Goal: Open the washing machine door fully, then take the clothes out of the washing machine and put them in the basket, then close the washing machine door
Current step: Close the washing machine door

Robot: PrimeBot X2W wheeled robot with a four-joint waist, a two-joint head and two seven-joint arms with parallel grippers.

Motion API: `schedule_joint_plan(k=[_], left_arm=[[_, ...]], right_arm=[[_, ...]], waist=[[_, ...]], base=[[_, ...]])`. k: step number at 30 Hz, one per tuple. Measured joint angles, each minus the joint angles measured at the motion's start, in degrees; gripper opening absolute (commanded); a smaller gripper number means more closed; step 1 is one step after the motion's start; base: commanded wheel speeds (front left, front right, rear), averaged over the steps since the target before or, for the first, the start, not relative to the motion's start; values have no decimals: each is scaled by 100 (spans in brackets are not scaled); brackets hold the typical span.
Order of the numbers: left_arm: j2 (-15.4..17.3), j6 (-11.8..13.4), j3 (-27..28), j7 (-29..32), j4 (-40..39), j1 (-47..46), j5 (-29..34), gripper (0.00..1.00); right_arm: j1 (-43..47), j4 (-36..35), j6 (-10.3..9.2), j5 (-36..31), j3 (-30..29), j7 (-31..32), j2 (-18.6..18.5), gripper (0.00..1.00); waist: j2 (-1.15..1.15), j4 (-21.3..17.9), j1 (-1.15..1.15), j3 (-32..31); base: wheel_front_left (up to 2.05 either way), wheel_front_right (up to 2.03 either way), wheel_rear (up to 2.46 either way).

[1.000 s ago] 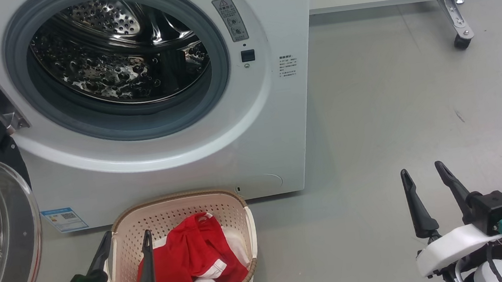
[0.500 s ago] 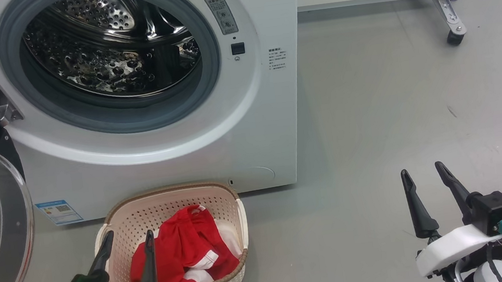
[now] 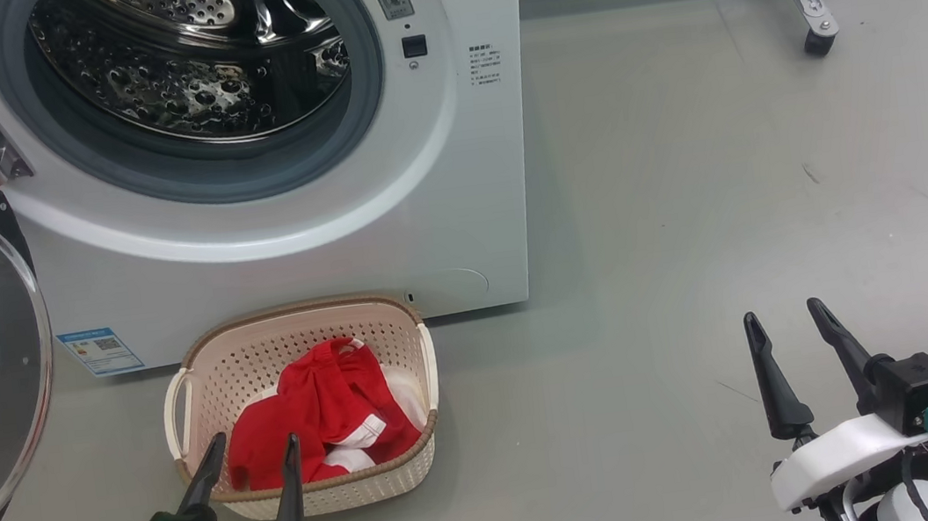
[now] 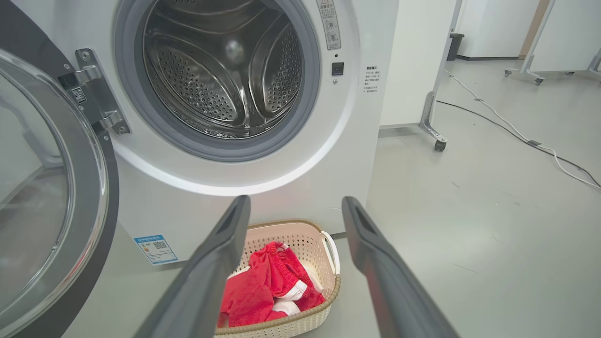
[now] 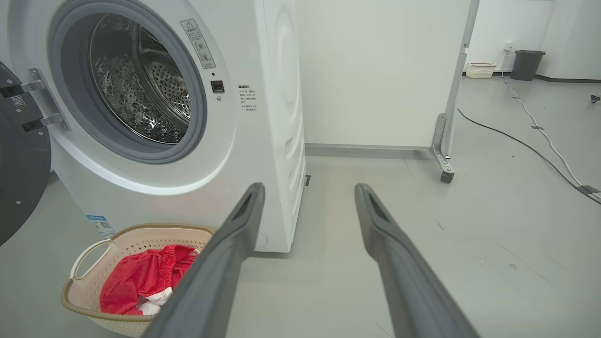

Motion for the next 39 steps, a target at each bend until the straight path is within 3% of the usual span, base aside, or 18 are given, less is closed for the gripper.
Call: schedule_joint_plan(k=[16,39], left_arm=[[41,0,15,49,-109,0,-1,100],[54,10,27,49,-244,0,16,100]], right_arm=[[-1,-4,0,-51,-45,0,8,100],[-3,-41,1,-109,-120,0,19,100]], waist=[[0,5,0,48],[0,70,0,128]], base=[[-62,62,0],[-6,6,0]])
